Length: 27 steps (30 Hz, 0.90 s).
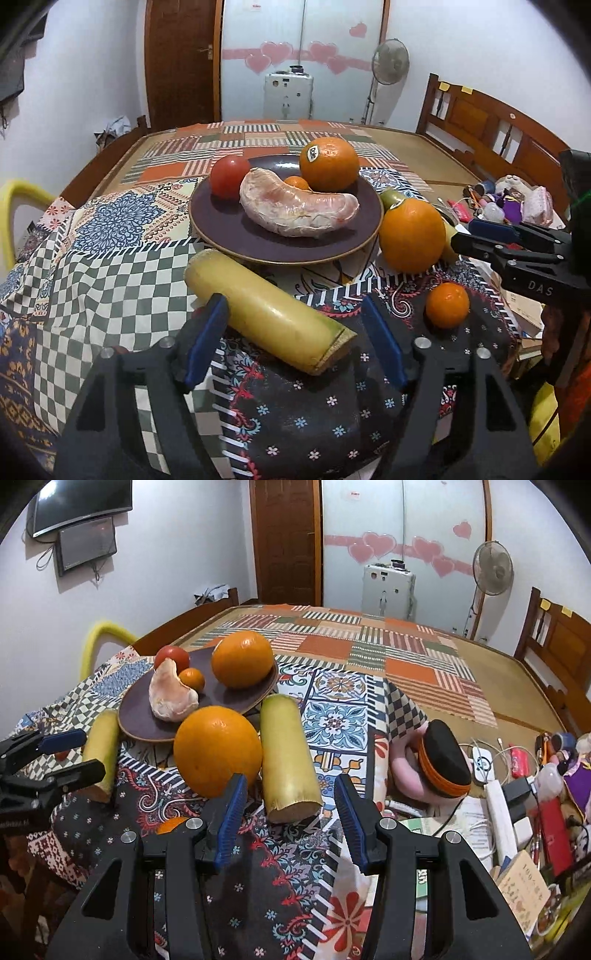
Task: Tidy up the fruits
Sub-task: 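Withdraw both grippers from the plate toward the yellow cylindrical fruits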
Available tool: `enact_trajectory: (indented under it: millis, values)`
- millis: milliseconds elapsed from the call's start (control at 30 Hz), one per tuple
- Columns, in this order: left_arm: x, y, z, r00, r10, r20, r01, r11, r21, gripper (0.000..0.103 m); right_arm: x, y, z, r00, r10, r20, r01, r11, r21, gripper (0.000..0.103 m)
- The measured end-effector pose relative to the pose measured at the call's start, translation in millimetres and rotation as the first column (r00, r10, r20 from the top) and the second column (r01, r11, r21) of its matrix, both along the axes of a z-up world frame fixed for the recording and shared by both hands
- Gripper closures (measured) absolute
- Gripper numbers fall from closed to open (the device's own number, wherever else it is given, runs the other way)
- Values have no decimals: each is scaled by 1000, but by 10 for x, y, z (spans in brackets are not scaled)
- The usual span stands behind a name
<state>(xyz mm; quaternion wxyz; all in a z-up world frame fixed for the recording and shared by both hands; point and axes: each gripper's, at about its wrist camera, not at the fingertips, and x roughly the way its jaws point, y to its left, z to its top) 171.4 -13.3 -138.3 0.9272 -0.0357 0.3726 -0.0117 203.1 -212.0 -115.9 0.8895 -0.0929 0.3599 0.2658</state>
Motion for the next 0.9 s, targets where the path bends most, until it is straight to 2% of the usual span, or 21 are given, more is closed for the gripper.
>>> enact_trajectory:
  millis: [133,300,533,667,767,800,900]
  values:
    - [21,-14,-46,999,39,7,-39,999,7,24,41,-23,-25,1000,-2,6,2,1000,4,58]
    - [79,42,-127,996,88,5,-88,996,-9,24,73,-43,-80,1000,3,-18,-2,1000,13,65]
    - [37,25,-140,994,105,42,-106,994,7,27,78,15,-135,1000,-1,-15,1,1000,-10,66]
    - [-12,21,-136,994,88,60,-89,996,18,30,101,-13,-138,1000,-12,-29,13,1000,17,67]
    - [-67,8,-103,995,61,75,-65,997,44,38,45,-47,-140,999,-20,-28,21,999,31,68]
    - [-105,-4,-79,995,51,87,-56,997,59,46,25,-55,-140,999,-21,-28,22,999,33,68]
    - [-178,-41,-38,996,14,92,-21,997,74,58,-75,-105,-132,999,-28,-30,29,999,38,68]
